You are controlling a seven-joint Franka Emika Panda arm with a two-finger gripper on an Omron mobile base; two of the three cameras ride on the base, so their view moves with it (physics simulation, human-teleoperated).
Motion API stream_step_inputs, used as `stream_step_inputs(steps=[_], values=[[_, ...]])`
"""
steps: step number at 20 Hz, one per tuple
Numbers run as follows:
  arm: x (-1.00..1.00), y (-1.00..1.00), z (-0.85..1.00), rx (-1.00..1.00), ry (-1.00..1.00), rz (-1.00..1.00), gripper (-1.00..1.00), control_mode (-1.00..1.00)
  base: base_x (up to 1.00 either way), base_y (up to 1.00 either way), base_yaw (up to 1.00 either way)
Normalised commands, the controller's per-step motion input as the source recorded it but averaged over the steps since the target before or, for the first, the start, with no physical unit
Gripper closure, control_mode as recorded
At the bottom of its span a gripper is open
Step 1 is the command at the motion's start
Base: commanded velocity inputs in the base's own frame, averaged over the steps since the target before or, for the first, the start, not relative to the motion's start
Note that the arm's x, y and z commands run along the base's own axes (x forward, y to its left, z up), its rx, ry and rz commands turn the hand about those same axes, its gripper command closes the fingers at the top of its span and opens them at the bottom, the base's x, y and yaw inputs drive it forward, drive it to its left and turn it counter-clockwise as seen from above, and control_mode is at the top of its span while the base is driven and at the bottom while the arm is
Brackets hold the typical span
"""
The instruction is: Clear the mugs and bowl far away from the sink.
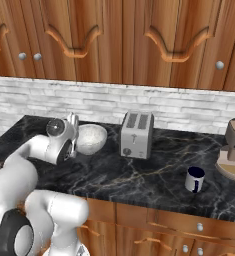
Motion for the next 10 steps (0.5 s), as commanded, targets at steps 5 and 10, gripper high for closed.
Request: stream_step_inputs(steps=[5,10], values=[[-0.76,-0.02,0.67,0.0,-0.17,0.0,-1.0,-1.0,0.0,0.0,0.0],[-0.85,-0.1,0.6,0.0,-0.1,0.0,-1.0,-1.0,0.0,0.0,0.0]])
